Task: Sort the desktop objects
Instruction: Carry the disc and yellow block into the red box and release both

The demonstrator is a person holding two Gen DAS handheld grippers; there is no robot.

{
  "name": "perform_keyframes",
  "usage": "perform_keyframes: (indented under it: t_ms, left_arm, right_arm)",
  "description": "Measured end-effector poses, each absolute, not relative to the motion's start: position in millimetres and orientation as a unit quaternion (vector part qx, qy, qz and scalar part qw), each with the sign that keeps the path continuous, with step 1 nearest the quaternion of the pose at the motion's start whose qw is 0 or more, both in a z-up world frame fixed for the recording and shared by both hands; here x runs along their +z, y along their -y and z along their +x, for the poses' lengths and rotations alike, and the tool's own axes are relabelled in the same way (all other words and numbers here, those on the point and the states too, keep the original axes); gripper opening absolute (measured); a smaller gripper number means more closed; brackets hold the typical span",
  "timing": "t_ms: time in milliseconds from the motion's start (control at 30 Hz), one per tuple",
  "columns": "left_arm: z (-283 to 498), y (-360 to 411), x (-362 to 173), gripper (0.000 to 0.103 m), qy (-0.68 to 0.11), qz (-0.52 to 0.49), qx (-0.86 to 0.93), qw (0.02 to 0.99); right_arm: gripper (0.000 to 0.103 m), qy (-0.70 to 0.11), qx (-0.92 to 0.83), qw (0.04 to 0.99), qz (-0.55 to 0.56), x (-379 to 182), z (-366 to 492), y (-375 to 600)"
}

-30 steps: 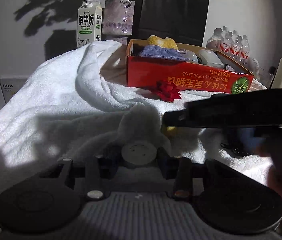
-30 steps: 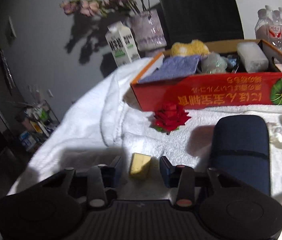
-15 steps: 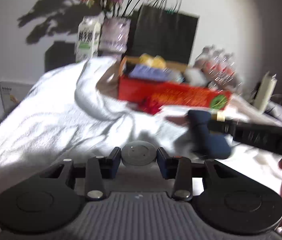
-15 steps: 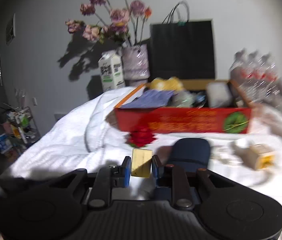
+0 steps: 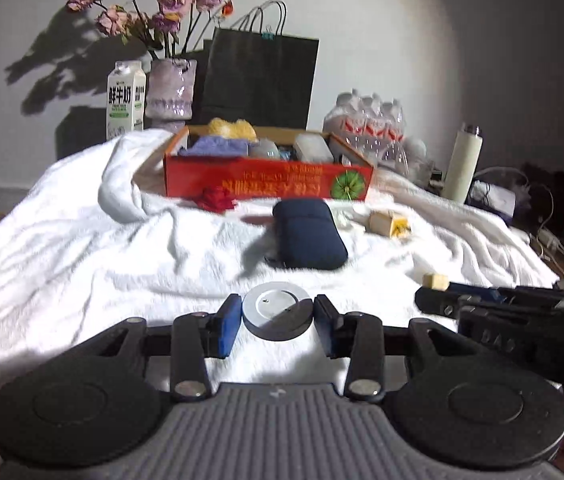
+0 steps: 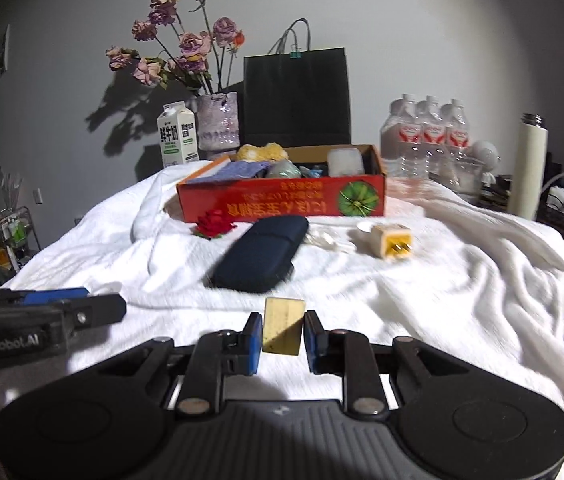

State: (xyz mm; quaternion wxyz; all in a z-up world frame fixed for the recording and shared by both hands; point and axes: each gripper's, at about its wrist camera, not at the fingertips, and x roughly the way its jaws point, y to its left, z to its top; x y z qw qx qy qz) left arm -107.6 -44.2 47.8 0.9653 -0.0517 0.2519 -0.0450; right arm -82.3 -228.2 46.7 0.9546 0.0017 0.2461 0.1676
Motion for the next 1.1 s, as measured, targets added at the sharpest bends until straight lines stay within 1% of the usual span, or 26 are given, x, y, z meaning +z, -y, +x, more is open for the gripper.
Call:
perform_keyframes:
  t_ms: [233,433,500,567,700,800,967,1100]
  left_arm:
    - [-114,48,54,0.040,-0.243,-0.035,-0.044,0.968]
    - [-108,48,51,0.040,-0.250,-0.036,-0.042,0.967]
    - [-100,43,58,0.040,-0.259,-0.039,-0.045,0.964]
    - [-83,31,78,0.040,-0.266,-0.042,-0.075,0.960]
    - [-24,-3,127,0.040,-0.280,-0.043,-0.094,0.954]
    - [38,-19,142,0.040,-0.288,-0.043,-0.095,0.952]
    - [156,-22,132,0.040,-0.312,-0.015,-0.067,0.948]
    - [246,-27,97,0.040,-0.371,-0.009,-0.045,0.928]
  right_arm:
    - [0.021,-0.237,0.159,0.958,0.019,48,-90,243]
    - [0.021,-0.248,0.163,0.955,0.018,41,-85,240]
    - [0.021,-0.253,0.164,0.953,0.016,40,-81,238]
    - [0.021,-0.258,0.169,0.951,0.018,46,-75,240]
    - [0.021,-0.237,0.199,0.951,0.020,82,-47,250]
    - [0.021,-0.225,0.213,0.951,0.020,107,-8,251]
    - [0.021,-0.227,0.232,0.946,-0.001,133,78,228]
    - [0.021,-0.264,0.245,0.933,0.002,136,164,200]
